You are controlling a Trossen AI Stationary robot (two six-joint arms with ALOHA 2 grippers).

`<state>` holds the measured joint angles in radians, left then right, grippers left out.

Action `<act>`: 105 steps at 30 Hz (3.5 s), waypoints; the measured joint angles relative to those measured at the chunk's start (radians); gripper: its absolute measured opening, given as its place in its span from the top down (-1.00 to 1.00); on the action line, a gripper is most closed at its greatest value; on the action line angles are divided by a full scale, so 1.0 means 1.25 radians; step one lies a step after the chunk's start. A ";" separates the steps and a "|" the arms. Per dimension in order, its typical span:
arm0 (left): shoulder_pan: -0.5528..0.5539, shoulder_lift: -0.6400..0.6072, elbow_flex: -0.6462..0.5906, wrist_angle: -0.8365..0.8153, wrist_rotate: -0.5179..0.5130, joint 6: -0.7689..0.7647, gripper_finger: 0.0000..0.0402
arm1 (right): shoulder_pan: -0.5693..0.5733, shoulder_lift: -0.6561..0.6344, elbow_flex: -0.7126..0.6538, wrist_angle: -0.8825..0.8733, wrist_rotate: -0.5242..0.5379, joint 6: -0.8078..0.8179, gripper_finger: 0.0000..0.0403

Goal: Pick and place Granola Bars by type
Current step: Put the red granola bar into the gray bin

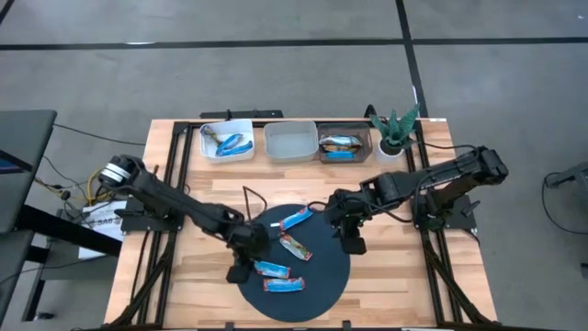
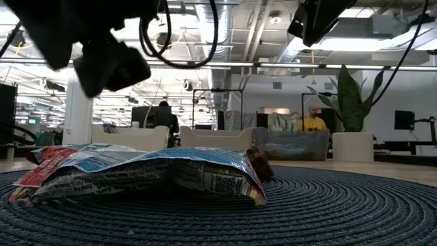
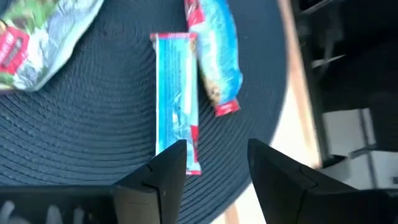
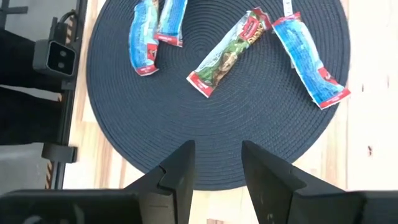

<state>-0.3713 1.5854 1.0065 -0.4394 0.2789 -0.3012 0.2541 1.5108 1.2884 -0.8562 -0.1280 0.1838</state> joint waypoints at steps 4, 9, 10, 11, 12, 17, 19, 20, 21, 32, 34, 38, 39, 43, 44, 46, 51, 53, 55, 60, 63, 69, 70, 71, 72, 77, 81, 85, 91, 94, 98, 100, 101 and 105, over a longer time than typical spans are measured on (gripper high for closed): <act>-0.019 0.039 0.000 0.031 -0.048 -0.007 0.19 | 0.001 0.000 0.000 0.000 -0.001 -0.001 0.39; -0.032 0.086 0.000 0.046 -0.101 -0.011 0.19 | 0.001 0.000 0.000 0.000 0.000 0.000 0.39; -0.034 0.097 0.000 0.047 -0.109 -0.011 0.19 | 0.001 0.000 0.000 0.001 -0.001 0.001 0.39; -0.037 0.109 0.000 0.045 -0.116 -0.010 0.19 | 0.001 0.000 0.000 0.000 -0.001 0.002 0.39; -0.039 0.120 0.000 0.044 -0.117 -0.007 0.19 | 0.001 0.000 0.000 0.001 -0.001 0.004 0.39; -0.046 0.156 0.000 0.047 -0.151 -0.005 0.19 | 0.001 0.000 0.000 0.001 -0.001 0.015 0.39; -0.046 0.163 0.000 0.051 -0.152 -0.003 0.19 | 0.001 0.000 0.000 0.001 -0.001 0.015 0.39; -0.046 0.163 0.000 0.051 -0.152 -0.001 0.19 | 0.001 0.000 0.000 0.002 -0.002 0.015 0.39; -0.046 0.162 0.000 0.054 -0.152 0.000 0.19 | 0.001 0.000 0.000 0.002 -0.002 0.015 0.39; -0.045 0.154 0.000 0.082 -0.139 -0.074 0.58 | 0.001 0.000 0.000 0.004 -0.002 0.017 0.39; -0.043 0.145 0.000 0.103 -0.127 -0.088 0.68 | 0.001 0.000 0.000 0.004 -0.002 0.017 0.39; -0.030 0.116 0.000 0.131 -0.129 -0.140 0.77 | 0.001 0.000 0.000 0.004 -0.002 0.017 0.39; -0.024 0.105 0.000 0.132 -0.140 -0.154 0.77 | 0.001 0.000 0.000 0.003 -0.002 0.016 0.39; 0.008 0.054 0.000 0.131 -0.219 -0.234 0.72 | -0.001 0.000 0.000 -0.003 -0.002 0.015 0.39; 0.018 0.038 0.000 0.131 -0.244 -0.257 0.72 | -0.003 0.000 0.000 -0.003 -0.001 0.015 0.39; 0.040 0.005 0.000 0.132 -0.303 -0.304 0.72 | -0.007 0.000 0.000 -0.003 -0.001 0.015 0.39; 0.115 -0.072 0.000 0.136 -0.430 -0.358 0.76 | -0.024 0.000 0.000 0.014 0.051 0.041 0.39; 0.149 -0.098 0.000 0.136 -0.455 -0.351 0.76 | -0.033 0.000 0.000 0.039 0.082 0.042 0.39; 0.183 -0.120 0.000 0.136 -0.468 -0.335 0.76 | -0.042 0.000 0.000 0.064 0.120 0.050 0.39; 0.272 -0.156 0.000 0.135 -0.482 -0.331 0.75 | -0.062 0.000 0.000 0.107 0.288 0.064 0.39; 0.328 -0.156 0.000 0.133 -0.481 -0.331 0.76 | -0.076 0.000 0.000 0.130 0.383 0.068 0.39; 0.456 -0.147 0.000 0.134 -0.455 -0.312 0.77 | -0.117 0.000 0.000 0.165 0.405 0.085 0.39; 0.480 -0.147 0.000 0.140 -0.446 -0.307 0.77 | -0.123 0.000 0.000 0.173 0.410 0.085 0.39; 0.504 -0.147 0.000 0.143 -0.429 -0.298 0.77 | -0.128 0.000 0.000 0.181 0.417 0.085 0.39; 0.526 -0.147 0.000 0.144 -0.415 -0.290 0.77 | -0.134 0.000 0.000 0.191 0.422 0.085 0.39; 0.615 -0.141 0.000 0.182 -0.298 -0.256 0.77 | -0.167 0.000 0.000 0.242 0.424 0.085 0.39; 0.653 -0.106 0.005 0.186 -0.228 -0.240 0.77 | -0.190 0.000 0.000 0.257 0.424 0.085 0.39; 0.668 -0.037 0.057 0.188 -0.188 -0.202 0.77 | -0.205 0.000 0.000 0.257 0.420 0.085 0.39; 0.690 0.065 0.182 0.121 -0.200 -0.117 0.76 | -0.210 0.000 0.000 0.257 0.419 0.085 0.39; 0.707 0.096 0.232 0.060 -0.200 -0.097 0.73 | -0.209 0.000 0.000 0.255 0.418 0.085 0.39; 0.729 0.124 0.263 0.022 -0.162 -0.063 0.61 | -0.209 0.000 0.000 0.255 0.418 0.085 0.39; 0.737 0.131 0.267 0.023 -0.146 -0.062 0.51 | -0.209 0.000 0.000 0.254 0.417 0.085 0.39; 0.740 0.132 0.267 0.023 -0.147 -0.064 0.47 | -0.209 0.000 0.000 0.255 0.416 0.085 0.39; 0.749 0.133 0.267 0.025 -0.143 -0.075 0.31 | -0.209 0.000 0.000 0.253 0.415 0.085 0.39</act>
<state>0.5652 1.7512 1.3407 -0.4087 0.0997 -0.3947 -0.0071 1.5105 1.2888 -0.5400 0.3908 0.2897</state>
